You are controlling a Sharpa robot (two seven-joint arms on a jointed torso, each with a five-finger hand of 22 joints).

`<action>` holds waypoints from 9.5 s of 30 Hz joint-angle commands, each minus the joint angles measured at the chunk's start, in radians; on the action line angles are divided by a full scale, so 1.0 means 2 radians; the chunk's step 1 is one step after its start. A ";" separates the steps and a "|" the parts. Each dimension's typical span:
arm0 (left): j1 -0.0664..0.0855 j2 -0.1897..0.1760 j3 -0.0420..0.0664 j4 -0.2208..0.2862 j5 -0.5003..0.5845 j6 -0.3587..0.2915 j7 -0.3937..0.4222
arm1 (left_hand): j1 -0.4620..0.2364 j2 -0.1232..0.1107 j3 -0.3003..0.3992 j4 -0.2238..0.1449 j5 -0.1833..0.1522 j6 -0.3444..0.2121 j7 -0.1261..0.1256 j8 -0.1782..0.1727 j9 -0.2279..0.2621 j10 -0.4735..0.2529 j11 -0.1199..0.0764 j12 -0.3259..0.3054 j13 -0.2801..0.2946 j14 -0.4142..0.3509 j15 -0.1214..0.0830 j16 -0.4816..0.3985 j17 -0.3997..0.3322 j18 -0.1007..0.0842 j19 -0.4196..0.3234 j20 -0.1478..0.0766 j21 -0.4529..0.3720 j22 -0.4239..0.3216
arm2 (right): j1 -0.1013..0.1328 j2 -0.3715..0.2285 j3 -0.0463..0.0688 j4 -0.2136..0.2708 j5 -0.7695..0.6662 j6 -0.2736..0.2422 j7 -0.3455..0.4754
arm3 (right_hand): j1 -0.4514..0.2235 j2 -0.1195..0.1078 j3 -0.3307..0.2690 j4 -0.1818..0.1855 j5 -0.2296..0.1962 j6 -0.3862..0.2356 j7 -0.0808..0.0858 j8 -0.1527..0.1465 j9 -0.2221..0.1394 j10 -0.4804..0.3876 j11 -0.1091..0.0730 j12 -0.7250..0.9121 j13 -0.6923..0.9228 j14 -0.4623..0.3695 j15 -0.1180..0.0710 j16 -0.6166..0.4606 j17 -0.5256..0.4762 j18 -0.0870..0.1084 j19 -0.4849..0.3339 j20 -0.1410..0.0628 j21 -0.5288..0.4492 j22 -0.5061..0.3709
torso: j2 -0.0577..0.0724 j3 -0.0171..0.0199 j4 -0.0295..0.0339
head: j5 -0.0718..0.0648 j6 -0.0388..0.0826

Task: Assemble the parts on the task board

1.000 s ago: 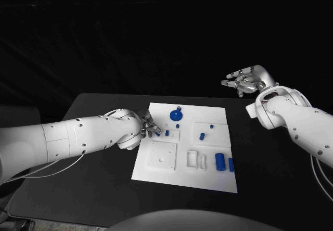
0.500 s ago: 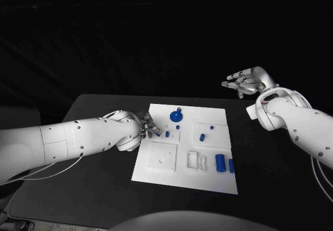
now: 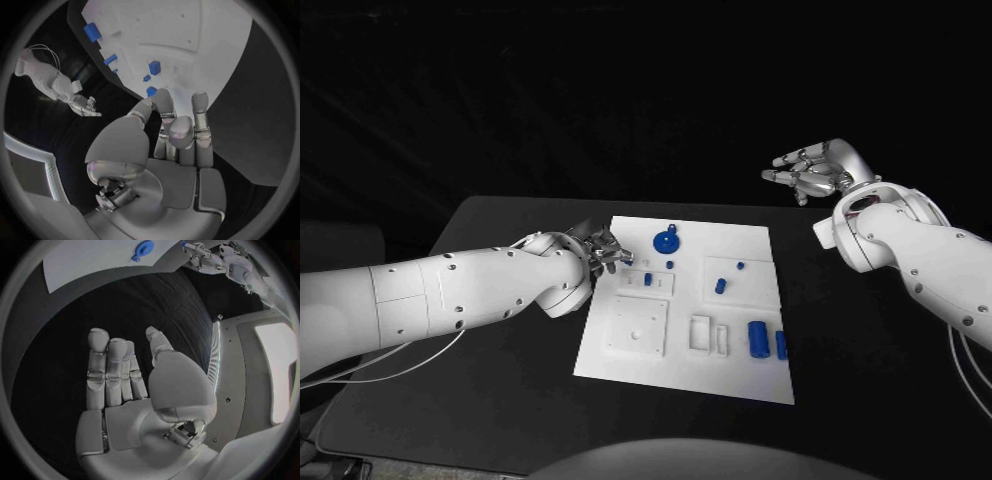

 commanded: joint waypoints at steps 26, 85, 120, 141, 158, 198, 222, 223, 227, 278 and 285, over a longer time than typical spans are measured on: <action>-0.018 0.011 0.000 -0.010 0.008 -0.026 -0.013 | 0.007 0.001 0.002 0.005 0.003 0.076 -0.056 0.005 0.001 0.015 -0.011 0.002 -0.001 -0.001 -0.001 0.001 0.000 0.013 0.000 0.005 0.000 0.005 | 0.000 0.000 0.000 0.001 0.000 0.005 0.005 | -0.003 -0.001 0.001 0.001 0.002 0.002 0.000 -0.002 -0.001 0.000 -0.002 0.002 -0.001 -0.001 -0.002 0.003 -0.001 0.006 0.010 0.000 0.000 0.022 | 0.000 -0.0002 -0.0006 | 0.001 -0.003; -0.030 0.016 -0.001 -0.010 -0.024 0.022 -0.039 | 0.008 0.001 0.003 0.005 0.003 0.074 -0.056 0.009 0.001 0.015 -0.010 0.002 -0.002 -0.001 -0.001 0.002 -0.001 0.012 0.000 0.005 0.000 0.005 | 0.000 0.000 0.000 0.001 0.000 0.006 0.004 | -0.003 -0.001 0.001 0.001 0.002 0.002 0.000 -0.002 -0.001 0.000 -0.002 0.002 -0.001 -0.001 -0.002 0.003 -0.001 0.006 0.010 0.000 0.000 0.022 | 0.000 0.0000 -0.0005 | 0.001 -0.004; -0.030 0.010 0.000 -0.008 -0.034 0.046 -0.045 | 0.005 -0.002 0.005 -0.006 0.015 0.073 -0.056 0.015 0.010 0.015 -0.012 0.008 -0.001 0.000 -0.001 0.010 0.011 0.012 0.000 0.005 0.003 0.006 | 0.000 0.000 0.000 0.000 0.000 0.007 0.004 | -0.003 -0.001 0.001 0.003 0.004 0.002 0.000 -0.002 -0.001 0.000 -0.002 0.002 -0.001 0.000 -0.002 0.003 -0.001 0.006 0.010 0.000 0.001 0.022 | 0.000 0.0002 -0.0006 | 0.000 -0.005; -0.030 0.022 0.000 -0.017 -0.053 0.072 -0.043 | -0.004 -0.005 0.004 -0.021 0.028 0.082 -0.061 0.009 0.075 0.015 -0.013 0.020 0.002 0.002 0.000 0.021 0.028 0.013 -0.006 0.009 0.011 0.007 | 0.000 0.002 0.000 -0.002 0.002 0.009 0.005 | -0.003 -0.001 0.000 0.004 0.004 0.001 0.000 -0.002 -0.001 0.000 -0.002 0.002 -0.001 -0.001 -0.002 0.002 -0.001 0.006 0.010 0.000 -0.001 0.021 | 0.001 0.0002 -0.0006 | 0.000 -0.005; -0.029 0.027 0.000 -0.015 -0.073 0.093 -0.044 | -0.011 -0.013 0.013 -0.026 0.064 0.087 -0.062 -0.001 0.119 0.015 -0.014 0.023 0.001 0.002 0.000 0.026 0.034 0.017 -0.007 0.011 0.015 0.007 | 0.000 0.003 0.000 -0.003 0.002 0.013 0.005 | -0.003 -0.001 0.000 0.004 0.004 0.001 0.000 -0.002 -0.001 0.000 -0.002 0.002 -0.001 -0.001 -0.002 0.002 -0.001 0.006 0.010 0.000 -0.001 0.021 | 0.000 0.0000 -0.0005 | 0.001 -0.006; -0.027 0.040 0.000 -0.028 -0.082 0.096 -0.042 | -0.015 -0.010 0.012 0.000 0.050 0.081 -0.062 -0.011 0.140 0.015 -0.013 0.020 -0.007 0.000 0.000 0.017 0.016 0.020 -0.005 0.014 0.012 0.004 | 0.000 0.004 0.000 -0.004 0.003 0.016 0.005 | -0.004 0.000 -0.001 0.007 0.005 0.000 0.000 -0.002 -0.001 -0.001 -0.001 0.002 -0.001 -0.001 -0.001 0.002 -0.001 0.006 0.010 0.000 -0.003 0.021 | 0.001 0.0000 -0.0007 | -0.001 -0.005; -0.015 0.045 0.001 -0.034 -0.067 0.176 -0.049 | -0.004 -0.005 0.009 0.006 0.025 0.075 -0.060 -0.014 0.138 0.015 -0.012 0.014 -0.009 -0.001 0.001 0.011 0.008 0.014 -0.007 0.010 0.006 0.003 | -0.001 0.006 0.000 -0.006 0.004 0.021 0.004 | -0.004 0.000 -0.001 0.007 0.005 0.000 0.000 -0.002 -0.001 -0.001 -0.001 0.002 -0.001 -0.001 -0.001 0.002 -0.001 0.006 0.010 0.000 -0.003 0.021 | 0.000 0.0001 -0.0006 | -0.001 -0.006; -0.014 0.045 0.001 -0.034 -0.065 0.177 -0.049 | -0.004 -0.005 0.009 0.006 0.024 0.074 -0.060 -0.014 0.138 0.015 -0.012 0.014 -0.009 -0.001 0.001 0.011 0.007 0.013 -0.007 0.009 0.006 0.003 | -0.001 0.006 0.000 -0.006 0.004 0.022 0.004 | -0.004 0.000 -0.001 0.007 0.005 0.000 0.000 -0.002 -0.001 -0.001 -0.001 0.002 -0.001 -0.001 -0.001 0.002 -0.001 0.006 0.010 0.000 -0.003 0.021 | 0.000 0.0000 -0.0005 | -0.001 -0.006; -0.007 0.041 0.001 -0.034 -0.056 0.179 -0.048 | -0.004 -0.002 0.008 0.008 0.016 0.071 -0.059 -0.013 0.140 0.015 -0.012 0.014 -0.009 -0.001 0.001 0.009 0.006 0.012 -0.006 0.008 0.005 0.003 | -0.001 0.006 0.000 -0.006 0.004 0.022 0.004 | -0.004 0.000 -0.001 0.007 0.005 0.000 0.000 -0.002 -0.001 -0.001 -0.001 0.002 -0.001 -0.001 -0.001 0.002 -0.001 0.006 0.010 0.000 -0.003 0.021 | 0.000 0.0001 0.0000 | 0.000 -0.004; 0.046 0.109 0.002 -0.149 0.032 0.360 -0.068 | 0.010 0.032 -0.004 0.006 -0.066 0.029 -0.053 0.001 0.178 0.013 -0.009 -0.010 0.001 -0.018 -0.001 0.001 -0.021 -0.008 -0.012 -0.009 -0.008 0.007 | -0.002 0.019 0.000 -0.013 0.004 0.030 0.004 | -0.003 0.000 -0.001 0.007 0.006 -0.001 0.000 -0.002 -0.001 -0.002 -0.001 0.002 -0.001 -0.002 -0.001 0.002 -0.001 0.006 0.009 0.000 -0.006 0.021 | 0.001 -0.0003 -0.0008 | 0.003 -0.007; 0.052 0.123 0.002 -0.170 0.049 0.400 -0.071 | 0.008 0.034 -0.002 -0.002 -0.066 0.029 -0.052 -0.001 0.177 0.013 -0.009 -0.011 0.003 -0.019 0.000 0.003 -0.020 -0.009 -0.013 -0.009 -0.007 0.008 | -0.002 0.021 0.000 -0.014 0.004 0.031 0.003 | -0.003 0.000 -0.001 0.007 0.006 -0.001 0.000 -0.002 -0.001 -0.002 -0.001 0.002 -0.001 -0.002 -0.001 0.002 -0.001 0.006 0.009 0.000 -0.006 0.021 | 0.001 0.0003 -0.0009 | 0.004 -0.007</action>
